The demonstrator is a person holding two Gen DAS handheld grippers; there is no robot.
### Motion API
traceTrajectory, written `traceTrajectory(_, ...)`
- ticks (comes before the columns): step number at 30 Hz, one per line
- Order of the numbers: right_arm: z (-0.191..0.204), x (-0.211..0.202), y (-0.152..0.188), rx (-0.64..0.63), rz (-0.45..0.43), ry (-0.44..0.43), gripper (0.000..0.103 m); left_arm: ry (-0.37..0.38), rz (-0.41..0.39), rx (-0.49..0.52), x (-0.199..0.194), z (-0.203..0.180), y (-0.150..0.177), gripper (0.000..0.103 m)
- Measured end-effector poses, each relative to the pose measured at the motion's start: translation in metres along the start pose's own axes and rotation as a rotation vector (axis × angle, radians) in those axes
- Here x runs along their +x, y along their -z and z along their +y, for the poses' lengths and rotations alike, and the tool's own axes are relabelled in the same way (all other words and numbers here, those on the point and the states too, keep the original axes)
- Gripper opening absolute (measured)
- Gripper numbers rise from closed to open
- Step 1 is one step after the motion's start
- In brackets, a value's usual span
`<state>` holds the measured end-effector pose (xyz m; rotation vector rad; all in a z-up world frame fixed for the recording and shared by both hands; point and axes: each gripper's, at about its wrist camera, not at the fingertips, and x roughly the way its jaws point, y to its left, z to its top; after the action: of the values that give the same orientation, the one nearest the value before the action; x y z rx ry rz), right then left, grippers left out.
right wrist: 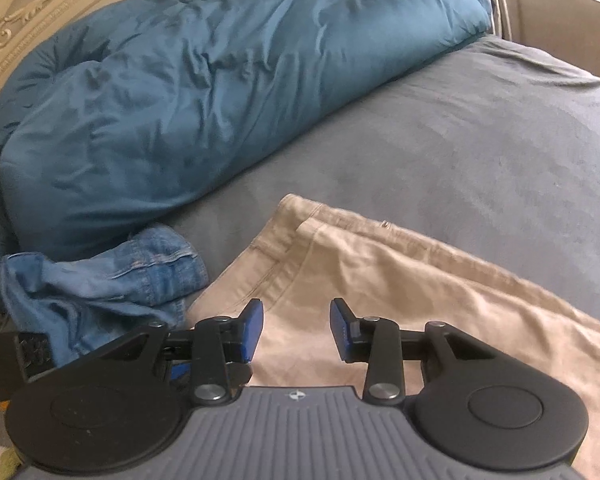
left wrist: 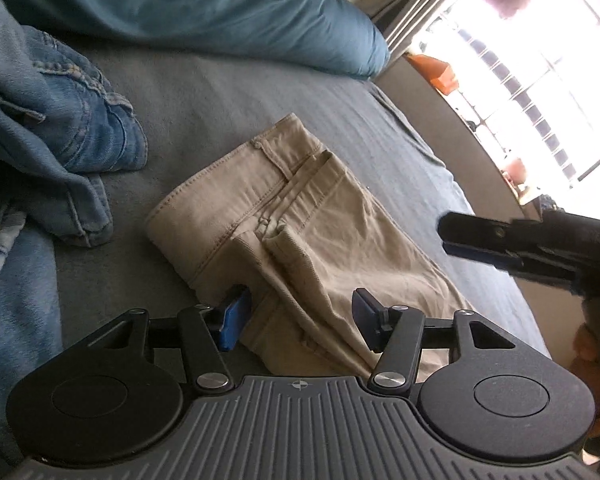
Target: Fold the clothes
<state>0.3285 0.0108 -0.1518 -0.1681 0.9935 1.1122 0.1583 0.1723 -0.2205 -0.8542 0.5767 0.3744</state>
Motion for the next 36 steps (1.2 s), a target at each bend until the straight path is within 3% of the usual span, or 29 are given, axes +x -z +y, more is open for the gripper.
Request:
traceTrajectory(3, 0.000, 0.016, -0.012, -0.079, 0.019, 0.035, 0.040, -0.012, -0.011, -0.026, 0.001, 0.001, 0.001, 0.049)
traceTrajectory(7, 0.010, 0.043, -0.028, -0.258, 0.068, 0.103, 0.040, -0.033, -0.013, -0.050, 0.000, 0.006, 0.002, 0.033)
traceTrajectory(14, 0.028, 0.088, -0.047, -0.470, 0.186, 0.075, 0.041, -0.035, -0.037, -0.056, -0.005, 0.008, 0.004, 0.014)
traceTrajectory(20, 0.041, 0.093, -0.046, -0.546, 0.204, 0.028, 0.041, 0.000, -0.080, -0.023, -0.028, 0.007, 0.006, 0.001)
traceTrajectory(27, 0.038, 0.095, -0.052, -0.482, 0.183, 0.020, 0.042, 0.030, -0.055, -0.048, -0.022, 0.015, 0.004, 0.002)
traceTrajectory(31, 0.048, 0.076, -0.047, -0.420, 0.176, -0.088, 0.042, 0.029, -0.055, -0.034, -0.023, 0.018, 0.007, 0.004)
traceTrajectory(36, 0.078, 0.055, -0.011, -0.553, 0.210, -0.140, 0.042, 0.049, -0.064, -0.074, -0.027, 0.026, 0.006, 0.005)
